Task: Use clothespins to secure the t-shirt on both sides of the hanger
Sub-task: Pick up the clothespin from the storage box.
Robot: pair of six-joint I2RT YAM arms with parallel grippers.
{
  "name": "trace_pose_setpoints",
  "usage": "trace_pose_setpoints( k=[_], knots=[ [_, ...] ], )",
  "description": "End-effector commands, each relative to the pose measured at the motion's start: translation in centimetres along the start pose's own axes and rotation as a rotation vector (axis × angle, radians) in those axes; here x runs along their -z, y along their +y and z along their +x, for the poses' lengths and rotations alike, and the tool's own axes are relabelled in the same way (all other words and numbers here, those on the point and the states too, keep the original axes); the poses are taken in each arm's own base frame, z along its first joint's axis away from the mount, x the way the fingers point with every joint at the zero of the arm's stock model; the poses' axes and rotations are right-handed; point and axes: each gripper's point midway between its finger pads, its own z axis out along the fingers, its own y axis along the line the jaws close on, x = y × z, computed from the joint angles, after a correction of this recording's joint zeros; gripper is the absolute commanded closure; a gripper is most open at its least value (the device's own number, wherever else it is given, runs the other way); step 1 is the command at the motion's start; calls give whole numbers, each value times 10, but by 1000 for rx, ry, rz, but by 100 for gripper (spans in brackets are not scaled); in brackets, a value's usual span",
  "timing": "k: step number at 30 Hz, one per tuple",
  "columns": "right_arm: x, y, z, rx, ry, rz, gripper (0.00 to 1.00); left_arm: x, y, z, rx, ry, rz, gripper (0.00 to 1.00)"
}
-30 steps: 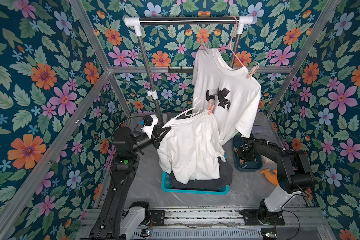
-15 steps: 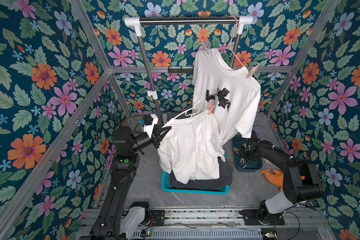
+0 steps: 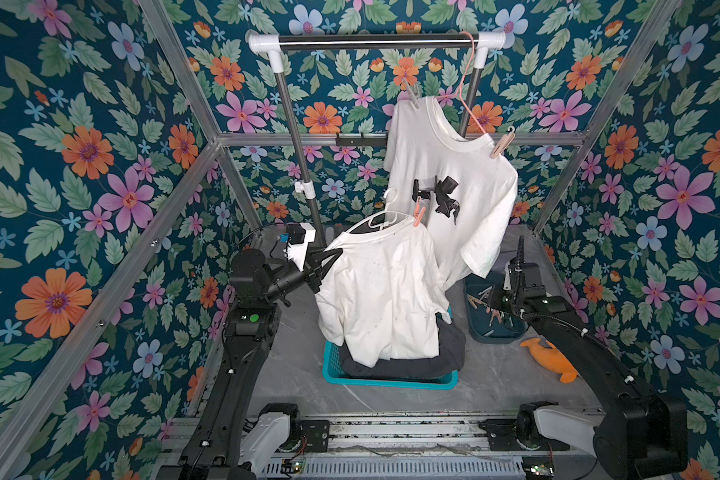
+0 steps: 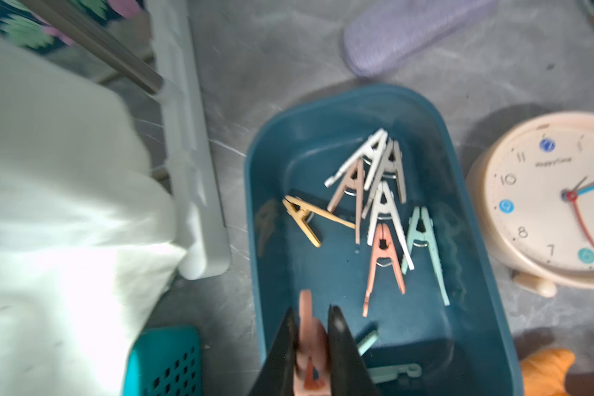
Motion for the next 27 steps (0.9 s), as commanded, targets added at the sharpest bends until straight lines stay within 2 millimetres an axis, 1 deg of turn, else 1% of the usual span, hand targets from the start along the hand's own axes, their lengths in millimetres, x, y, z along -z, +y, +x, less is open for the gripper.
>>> trace_pose_setpoints(
  k=[1, 2, 4, 9, 16, 22, 27],
  knots=[
    [-1, -2, -3, 11, -10, 19, 95, 0, -1, -10, -38, -31, -3, 100],
    [-3, -1, -2, 19, 1, 15, 98, 0, -2, -11, -39, -31, 1, 100],
    [-9, -1, 0, 19, 11, 11, 98, 0, -3, -12, -40, -31, 3, 100],
    [-19, -7, 4, 10, 16, 40, 98, 2, -2, -13, -53, -34, -8, 100],
    [-31, -7, 9, 14, 46, 46, 98, 0, -1, -11, -51, -29, -7, 100],
    [-28, -5, 9, 13, 48, 33, 98, -2, -1, -7, -38, -19, 12, 100],
    [-12, 2, 3, 10, 26, -5, 99, -3, 3, -5, -18, -19, -5, 100]
  ],
)
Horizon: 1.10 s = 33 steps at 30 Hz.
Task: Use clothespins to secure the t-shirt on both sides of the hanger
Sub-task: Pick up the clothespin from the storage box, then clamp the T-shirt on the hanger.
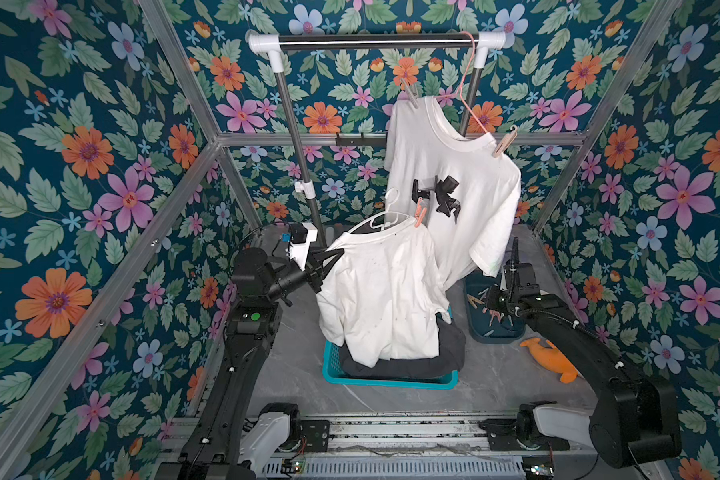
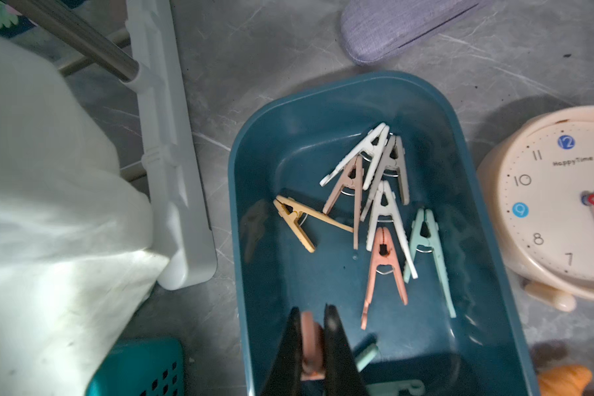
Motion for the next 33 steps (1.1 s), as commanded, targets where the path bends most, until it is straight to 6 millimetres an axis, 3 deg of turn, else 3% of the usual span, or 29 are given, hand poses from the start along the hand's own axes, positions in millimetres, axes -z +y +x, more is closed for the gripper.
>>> trace_pose_setpoints(
  k=[1, 11, 17, 21, 33],
  knots=[
    [12, 7, -7, 5, -18, -31, 99, -1, 2, -9, -19, -31, -8, 100],
    [70, 33, -25, 27, -74, -114, 100, -16, 2, 5, 0, -13, -83, 100],
    [117, 69, -38, 91, -154, -242, 100, -31, -14, 17, -20, 28, -73, 100],
    [144, 93, -48, 135, -208, -338, 100, -34, -15, 14, -2, 27, -88, 100],
    [182, 160, -74, 248, -294, -530, 100, -39, -24, 14, -4, 37, -64, 100]
  ],
)
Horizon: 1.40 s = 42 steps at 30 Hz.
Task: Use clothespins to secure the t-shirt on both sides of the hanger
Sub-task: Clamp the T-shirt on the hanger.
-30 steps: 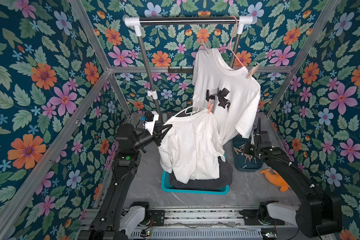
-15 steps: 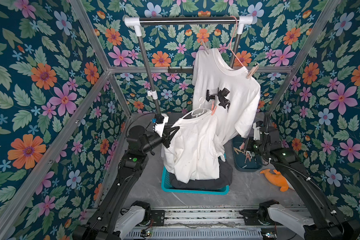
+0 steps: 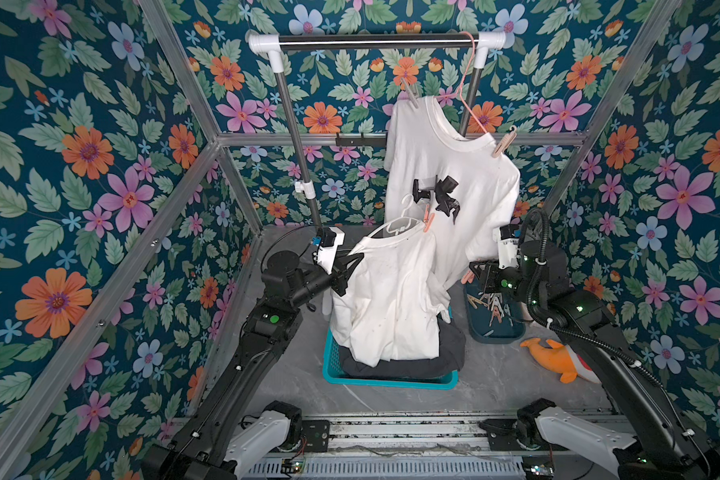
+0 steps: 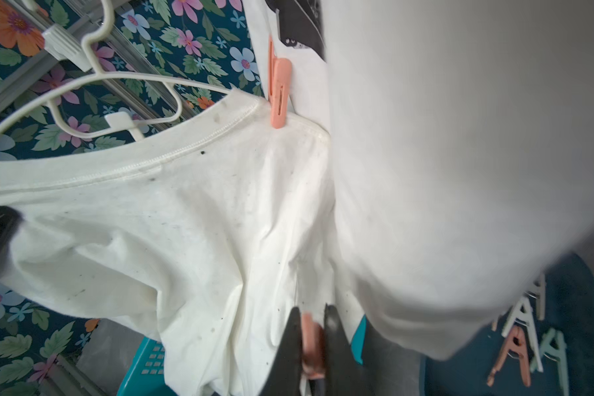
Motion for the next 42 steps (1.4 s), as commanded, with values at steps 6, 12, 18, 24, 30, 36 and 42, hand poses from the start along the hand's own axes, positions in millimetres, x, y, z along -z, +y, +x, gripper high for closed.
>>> trace_pose_setpoints(
  k=[6, 12, 18, 24, 30, 36, 42],
  knots=[
    [-4, 36, -16, 74, -35, -114, 100, -5, -5, -3, -25, 2, 44, 100],
    [5, 66, -23, 145, -65, -243, 100, -10, -15, 3, -29, 27, 131, 100],
    [27, 108, -41, 217, -115, -451, 100, -17, -31, 7, -14, 59, 264, 100],
    [40, 139, -55, 297, -170, -606, 100, -23, -35, 9, -8, 86, 330, 100],
    [34, 165, -62, 350, -169, -749, 100, -24, -48, 12, -13, 122, 445, 100],
    [29, 184, -69, 385, -149, -855, 100, -26, -55, 19, 16, 169, 535, 100],
    [22, 195, -64, 416, -101, -933, 100, -27, -56, 20, 4, 174, 548, 100]
  ],
)
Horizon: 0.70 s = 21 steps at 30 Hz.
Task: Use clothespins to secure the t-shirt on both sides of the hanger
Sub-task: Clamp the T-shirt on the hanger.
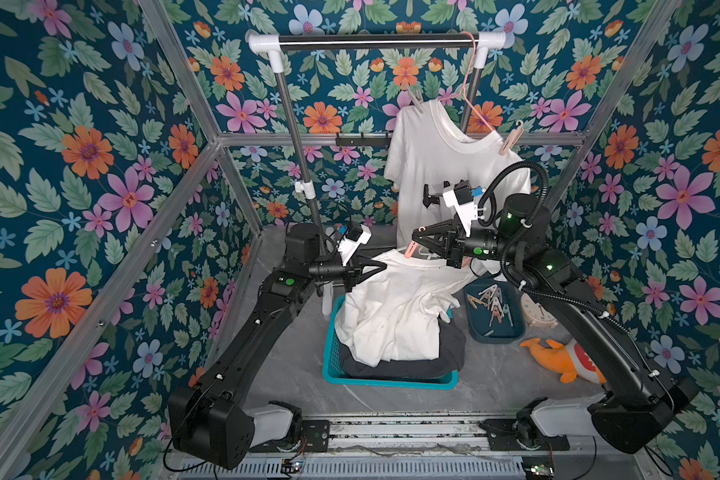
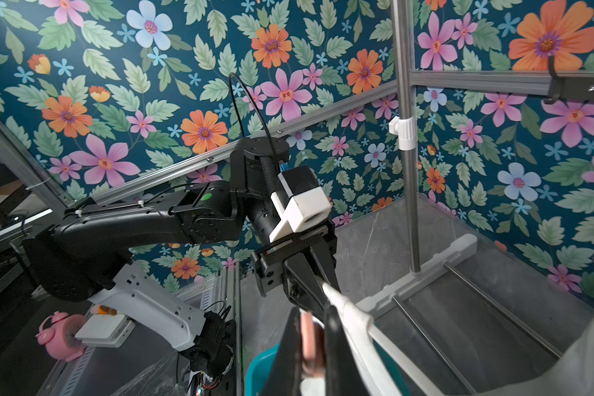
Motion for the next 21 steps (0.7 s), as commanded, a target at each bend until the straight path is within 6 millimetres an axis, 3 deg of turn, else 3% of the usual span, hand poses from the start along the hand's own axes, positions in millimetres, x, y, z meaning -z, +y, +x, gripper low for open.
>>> trace_pose_setpoints(
  k=[1, 21],
  knots=[
    [-6, 11, -1, 46, 15, -92, 100, 0, -9, -1, -18, 2, 51, 100],
    [-46, -14, 18, 74, 127, -123, 100, -5, -11, 3, -53, 52, 56, 100]
  ],
)
